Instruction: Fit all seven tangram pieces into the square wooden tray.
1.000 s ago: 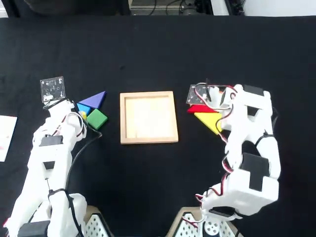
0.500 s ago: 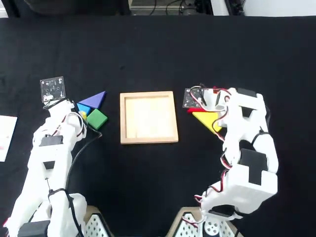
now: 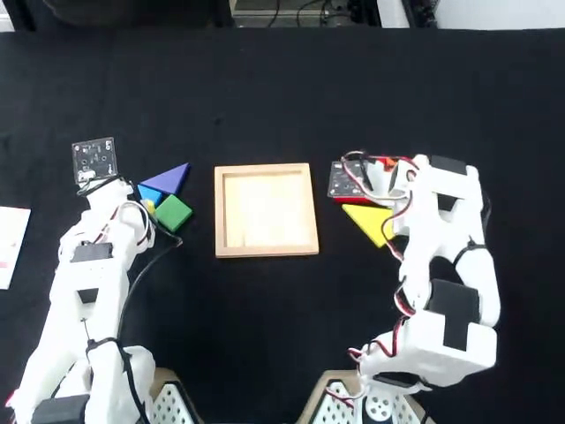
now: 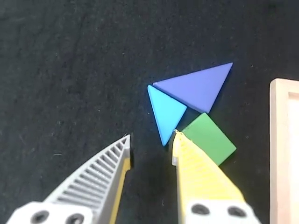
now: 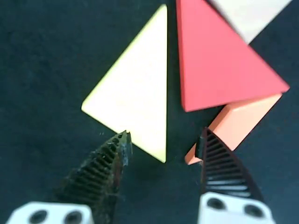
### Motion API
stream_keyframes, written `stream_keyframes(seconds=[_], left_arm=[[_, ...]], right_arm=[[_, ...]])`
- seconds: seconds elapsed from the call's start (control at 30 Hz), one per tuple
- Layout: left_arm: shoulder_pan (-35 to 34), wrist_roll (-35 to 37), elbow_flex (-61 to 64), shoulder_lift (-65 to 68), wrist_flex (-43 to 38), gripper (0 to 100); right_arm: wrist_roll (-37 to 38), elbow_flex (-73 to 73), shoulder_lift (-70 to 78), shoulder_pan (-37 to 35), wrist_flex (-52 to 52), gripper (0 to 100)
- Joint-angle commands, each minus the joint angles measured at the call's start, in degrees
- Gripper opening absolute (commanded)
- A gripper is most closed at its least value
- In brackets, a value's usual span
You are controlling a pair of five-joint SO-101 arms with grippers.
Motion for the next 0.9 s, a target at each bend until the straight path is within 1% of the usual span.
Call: stream_keyframes(seconds=[0.0,0.07,0.13,0.2,0.37,0.47,0.67,0.77,0.87], left_arm=[[-0.22,0.35,-0.31,-0.09,-0.97,15],[-0.31,0.44,-0.31,-0.09,-1.05,15],[-0.48,0.53,-0.31,-0.09,-1.14,15],[-0.48,1.85,-0.31,-0.09,-1.14,15],[-0.57,2.37,-0.40,-0.09,-1.23,15],[-0.57,2.37,-0.40,-0.09,-1.23,15],[-0.57,2.37,-0.40,-0.09,-1.23,15],[-0.57,2.37,-0.40,-0.09,-1.23,15],[-0.48,2.37,-0.40,-0.09,-1.23,15]], right_arm=[[-0.88,0.22,1.45,-1.32,-0.26,24.1],[-0.70,0.13,2.15,-2.29,0.88,24.1],[1.49,-0.04,2.33,-3.25,4.22,24.2],[2.20,-0.13,2.24,-4.22,6.68,24.2],[2.11,0.04,2.68,-4.57,4.92,24.2],[2.20,0.22,2.68,-4.57,5.54,24.2],[2.64,-2.42,1.45,-4.84,13.45,24.2],[4.75,-2.77,1.19,-4.75,16.44,24.2],[4.66,-2.68,1.45,-5.36,18.46,25.6]])
